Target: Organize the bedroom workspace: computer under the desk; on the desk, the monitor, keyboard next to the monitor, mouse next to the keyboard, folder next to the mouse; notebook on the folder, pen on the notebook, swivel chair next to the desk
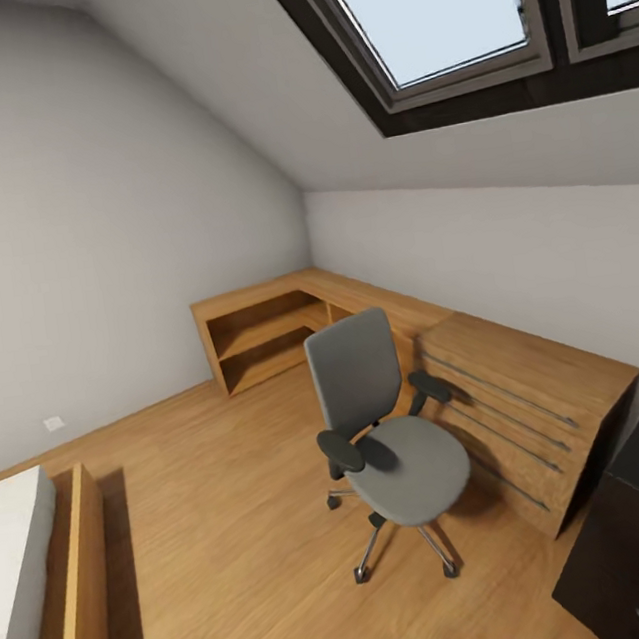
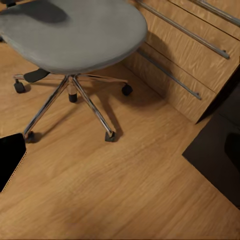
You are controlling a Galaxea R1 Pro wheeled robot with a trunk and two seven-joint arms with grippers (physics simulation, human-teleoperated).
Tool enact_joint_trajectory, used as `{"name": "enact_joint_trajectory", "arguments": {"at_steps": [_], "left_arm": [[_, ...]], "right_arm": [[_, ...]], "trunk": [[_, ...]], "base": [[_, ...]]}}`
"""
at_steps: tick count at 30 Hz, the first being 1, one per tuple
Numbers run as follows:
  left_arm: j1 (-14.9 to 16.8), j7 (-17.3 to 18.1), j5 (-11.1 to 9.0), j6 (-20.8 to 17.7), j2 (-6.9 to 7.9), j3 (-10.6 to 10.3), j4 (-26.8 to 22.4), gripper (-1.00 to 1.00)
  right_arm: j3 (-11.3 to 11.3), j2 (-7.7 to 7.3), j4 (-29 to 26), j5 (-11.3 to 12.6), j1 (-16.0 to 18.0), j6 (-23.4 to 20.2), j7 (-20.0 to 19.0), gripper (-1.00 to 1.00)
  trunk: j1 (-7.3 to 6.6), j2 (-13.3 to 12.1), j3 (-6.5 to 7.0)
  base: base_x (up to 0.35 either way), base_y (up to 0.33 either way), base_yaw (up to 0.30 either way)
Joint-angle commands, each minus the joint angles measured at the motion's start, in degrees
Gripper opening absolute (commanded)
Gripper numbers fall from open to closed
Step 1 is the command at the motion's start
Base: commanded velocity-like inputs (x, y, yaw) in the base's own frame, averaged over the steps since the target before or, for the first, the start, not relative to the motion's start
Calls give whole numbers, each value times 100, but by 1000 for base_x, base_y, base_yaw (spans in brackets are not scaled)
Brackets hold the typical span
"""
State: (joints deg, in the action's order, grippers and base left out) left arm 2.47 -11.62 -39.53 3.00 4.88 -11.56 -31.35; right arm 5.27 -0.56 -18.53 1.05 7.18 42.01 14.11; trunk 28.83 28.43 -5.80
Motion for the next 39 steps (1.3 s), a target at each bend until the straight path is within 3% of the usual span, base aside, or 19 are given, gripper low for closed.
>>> {"name": "enact_joint_trajectory", "arguments": {"at_steps": [1, 3, 8, 16, 17, 18, 24, 39], "left_arm": [[12, 72, -68, -73, 38, -36, -2, 100], [25, 338, -78, -257, 97, -10, -3, 100], [32, 479, -23, -130, 95, -14, 13, 100], [34, 524, 188, 360, 30, -25, 230, 100], [34, 522, 202, 468, 6, -24, 254, 100], [34, 525, 220, 809, -31, -24, 299, 100], [34, 528, 241, 1102, -52, -36, 317, 100], [34, 538, 261, 1196, -151, -84, 322, 100]], "right_arm": [[47, -5, -1, 10, 3, 8, 48, 100], [45, -6, -1, 10, 3, 7, 48, 100], [44, -6, 5, 9, 3, 7, 48, 100], [44, -6, 7, 9, 3, 1, 48, 100], [44, -6, 7, 9, 3, 0, 48, 100], [44, -6, 8, 9, 3, 0, 48, 100], [44, -6, 8, 9, 3, 0, 48, 100], [44, -14, 8, 9, 3, 11, 48, 100]], "trunk": [[2, 10, -11], [2, 10, -11], [2, 10, -11], [2, 10, -11], [2, 10, -11], [2, 10, -11], [2, 10, -11], [2, 10, -11]], "base": [[0, 0, 281], [0, 0, 281], [0, 0, 281], [0, 0, 282], [0, 0, 282], [0, 0, 282], [0, 0, 282], [0, 0, 283]]}}
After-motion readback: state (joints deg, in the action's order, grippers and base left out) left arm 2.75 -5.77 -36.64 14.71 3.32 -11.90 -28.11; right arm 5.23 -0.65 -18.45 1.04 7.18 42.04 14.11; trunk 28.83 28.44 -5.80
